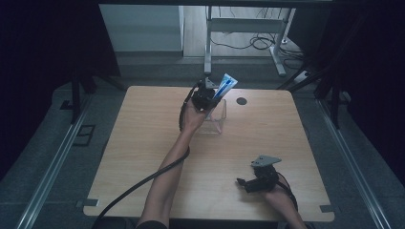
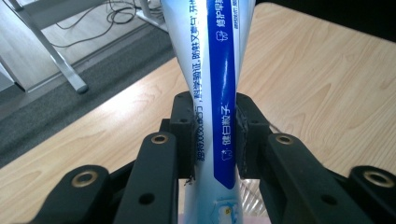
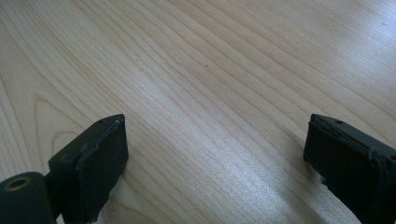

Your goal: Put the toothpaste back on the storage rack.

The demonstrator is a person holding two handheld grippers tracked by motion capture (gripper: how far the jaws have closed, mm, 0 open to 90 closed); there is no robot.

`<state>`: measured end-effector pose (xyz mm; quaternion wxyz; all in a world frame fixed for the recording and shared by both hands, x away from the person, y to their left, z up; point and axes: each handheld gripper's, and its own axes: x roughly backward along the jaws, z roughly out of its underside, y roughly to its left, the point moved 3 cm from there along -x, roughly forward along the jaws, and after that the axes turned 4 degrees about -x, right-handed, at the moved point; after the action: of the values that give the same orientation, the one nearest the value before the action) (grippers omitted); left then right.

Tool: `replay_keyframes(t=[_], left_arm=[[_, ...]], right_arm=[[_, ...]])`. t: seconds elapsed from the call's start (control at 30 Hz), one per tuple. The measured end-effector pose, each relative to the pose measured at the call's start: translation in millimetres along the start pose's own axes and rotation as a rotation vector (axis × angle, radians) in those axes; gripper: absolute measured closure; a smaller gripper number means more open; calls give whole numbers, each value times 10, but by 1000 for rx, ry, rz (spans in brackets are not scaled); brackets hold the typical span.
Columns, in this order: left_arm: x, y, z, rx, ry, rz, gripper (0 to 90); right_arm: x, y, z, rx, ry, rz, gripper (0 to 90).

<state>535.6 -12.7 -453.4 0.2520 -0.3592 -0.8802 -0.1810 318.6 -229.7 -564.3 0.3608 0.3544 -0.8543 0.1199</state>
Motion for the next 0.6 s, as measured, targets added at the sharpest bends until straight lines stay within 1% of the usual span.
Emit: replay_keyframes(t=[0.1, 0.23, 0.37, 0.4, 0.47, 0.53, 0.6], left_arm=[[-8, -10, 18, -2, -1, 2, 724], [-11, -27, 18, -12, 13, 4, 719], [-23, -62, 27, -31, 34, 9, 713], [-24, -70, 31, -45, 45, 9, 711], [-34, -96, 36, -58, 54, 3, 708], [-27, -94, 44, -59, 60, 4, 706], [-23, -86, 61, -64, 76, 10, 703]], right_arm=[[0, 0, 0, 0, 0, 0, 63], [0, 0, 0, 0, 0, 0, 63], [0, 0, 0, 0, 0, 0, 63], [0, 0, 0, 0, 0, 0, 63], [0, 1, 0, -1, 0, -1, 63], [0, 0, 0, -1, 0, 0, 63], [0, 0, 0, 0, 0, 0, 63]])
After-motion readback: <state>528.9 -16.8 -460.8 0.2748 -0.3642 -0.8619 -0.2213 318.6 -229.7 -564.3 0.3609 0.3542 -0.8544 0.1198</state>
